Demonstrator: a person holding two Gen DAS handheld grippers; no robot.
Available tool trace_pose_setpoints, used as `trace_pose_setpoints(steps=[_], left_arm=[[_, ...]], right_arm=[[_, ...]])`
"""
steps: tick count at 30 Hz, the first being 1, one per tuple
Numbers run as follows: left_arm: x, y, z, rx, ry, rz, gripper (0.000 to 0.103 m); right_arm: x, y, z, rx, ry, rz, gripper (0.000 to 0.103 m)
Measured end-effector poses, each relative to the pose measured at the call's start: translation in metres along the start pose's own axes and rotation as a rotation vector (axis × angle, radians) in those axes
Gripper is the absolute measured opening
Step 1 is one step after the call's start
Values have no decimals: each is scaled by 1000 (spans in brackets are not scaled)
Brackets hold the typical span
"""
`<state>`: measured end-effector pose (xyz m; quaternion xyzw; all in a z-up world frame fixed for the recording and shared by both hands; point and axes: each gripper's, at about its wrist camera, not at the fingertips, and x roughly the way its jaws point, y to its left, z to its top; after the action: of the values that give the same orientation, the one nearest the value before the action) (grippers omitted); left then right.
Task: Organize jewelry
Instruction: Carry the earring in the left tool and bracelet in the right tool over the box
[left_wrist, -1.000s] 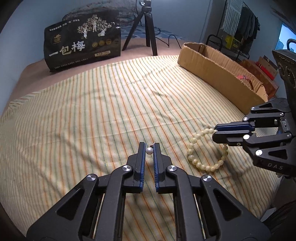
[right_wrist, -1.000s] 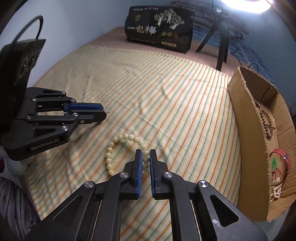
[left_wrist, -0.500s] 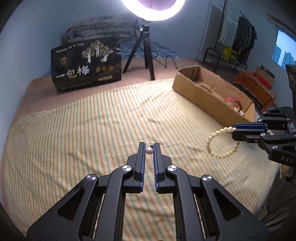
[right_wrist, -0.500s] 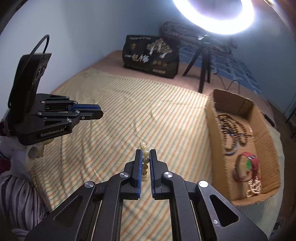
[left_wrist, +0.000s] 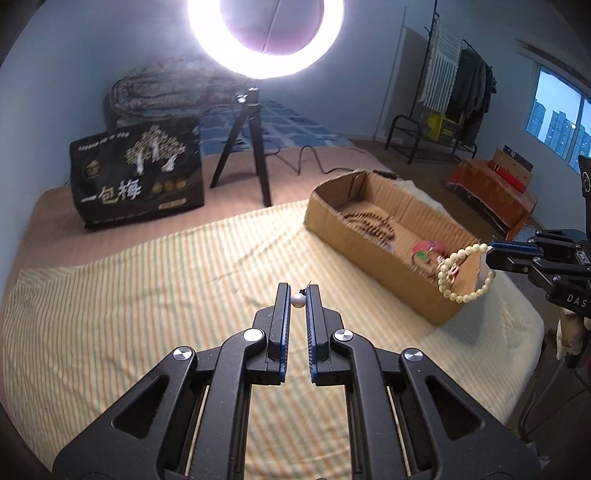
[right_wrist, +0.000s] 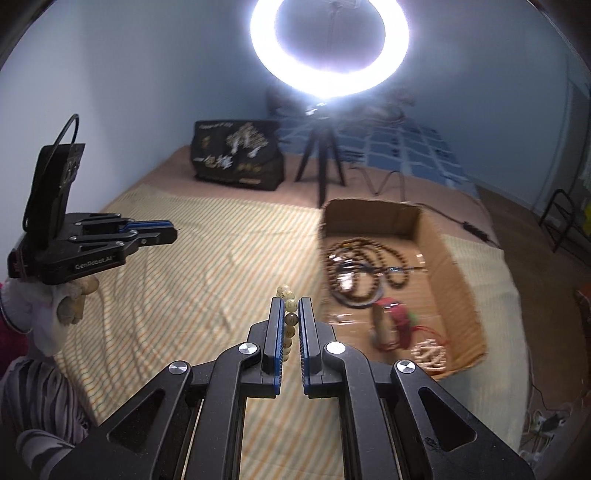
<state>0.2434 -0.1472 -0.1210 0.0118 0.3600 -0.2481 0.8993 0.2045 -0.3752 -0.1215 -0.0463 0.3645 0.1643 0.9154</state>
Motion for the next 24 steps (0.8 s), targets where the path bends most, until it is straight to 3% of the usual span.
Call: trace_pose_setpoints(steps=[11,24], left_arm=[[22,-39,42,36,-33,-49,6],[55,-78,74,74,-40,-68,6]], right_arm=[[-14,-43,10,48,-41,-66,6],[-3,-86,18,102,-49,-108,6]])
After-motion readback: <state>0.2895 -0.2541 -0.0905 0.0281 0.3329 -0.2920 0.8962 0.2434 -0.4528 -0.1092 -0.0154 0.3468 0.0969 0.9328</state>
